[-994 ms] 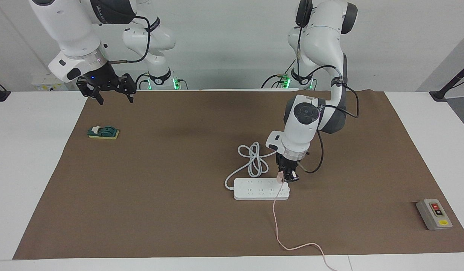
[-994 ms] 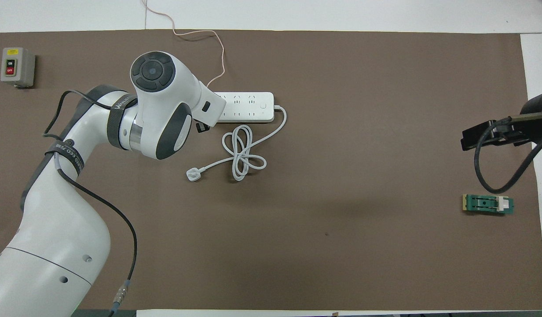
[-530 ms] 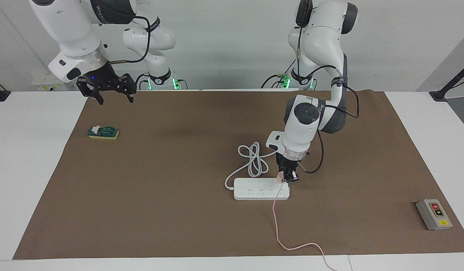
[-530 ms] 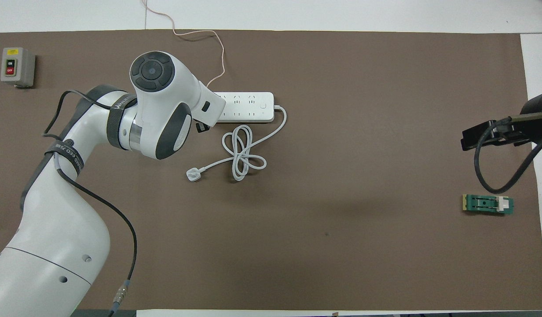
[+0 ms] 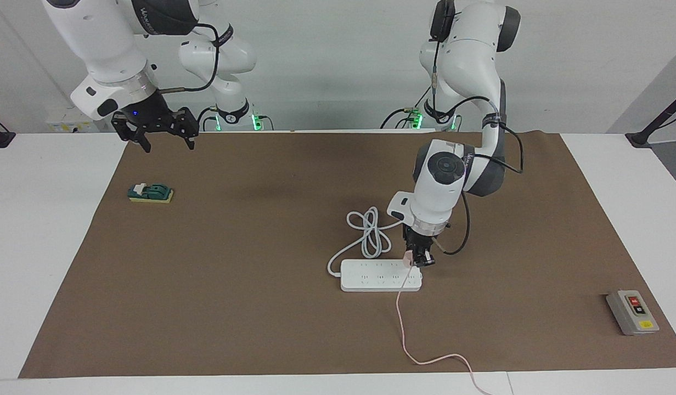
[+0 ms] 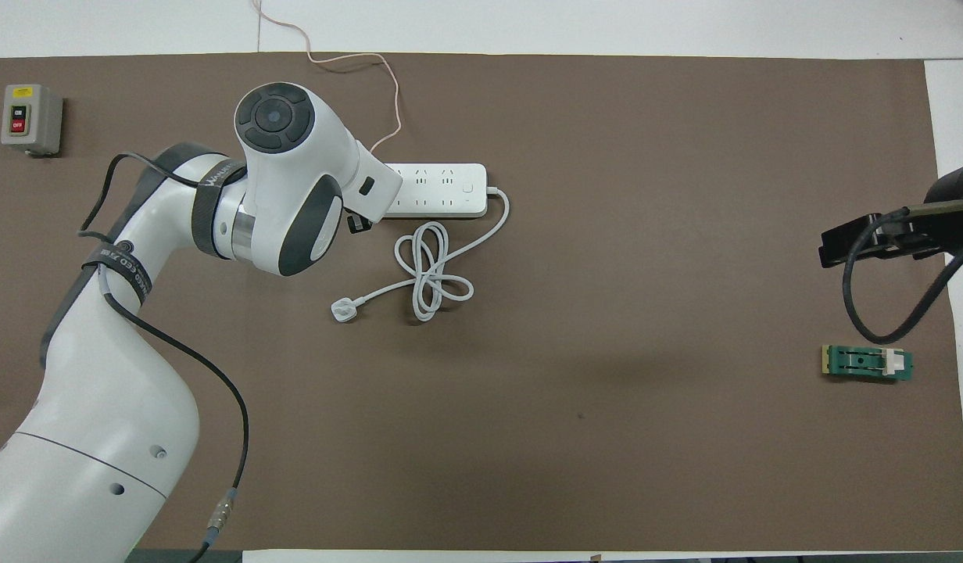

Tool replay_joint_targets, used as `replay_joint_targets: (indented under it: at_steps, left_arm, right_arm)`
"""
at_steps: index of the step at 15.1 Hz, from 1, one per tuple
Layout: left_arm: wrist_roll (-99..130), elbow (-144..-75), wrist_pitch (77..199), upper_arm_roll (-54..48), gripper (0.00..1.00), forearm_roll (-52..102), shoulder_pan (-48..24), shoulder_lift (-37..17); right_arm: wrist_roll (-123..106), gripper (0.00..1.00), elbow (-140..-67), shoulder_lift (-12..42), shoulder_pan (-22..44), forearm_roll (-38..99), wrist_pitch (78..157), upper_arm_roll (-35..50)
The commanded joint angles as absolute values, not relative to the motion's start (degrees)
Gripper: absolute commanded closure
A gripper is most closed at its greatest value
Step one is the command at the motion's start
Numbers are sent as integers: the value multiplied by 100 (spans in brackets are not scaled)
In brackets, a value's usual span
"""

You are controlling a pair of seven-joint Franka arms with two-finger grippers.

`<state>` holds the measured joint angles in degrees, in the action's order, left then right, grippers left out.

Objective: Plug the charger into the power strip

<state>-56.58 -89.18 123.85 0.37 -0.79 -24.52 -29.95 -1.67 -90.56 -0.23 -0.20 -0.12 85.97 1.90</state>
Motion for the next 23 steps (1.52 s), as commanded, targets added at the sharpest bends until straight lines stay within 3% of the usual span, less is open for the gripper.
replay_joint_targets:
  at_steps: [1, 23]
  left_arm:
    - [-5941, -8622, 12709, 53, 100, -141, -2338, -3665]
    - [-6029, -8604, 12112, -18, 100, 88, -2443, -3630]
  right_arm:
    - [-246, 0, -9202, -149, -123, 18, 8684, 246]
    - [-272, 0, -9211, -149, -114, 26, 8640, 220]
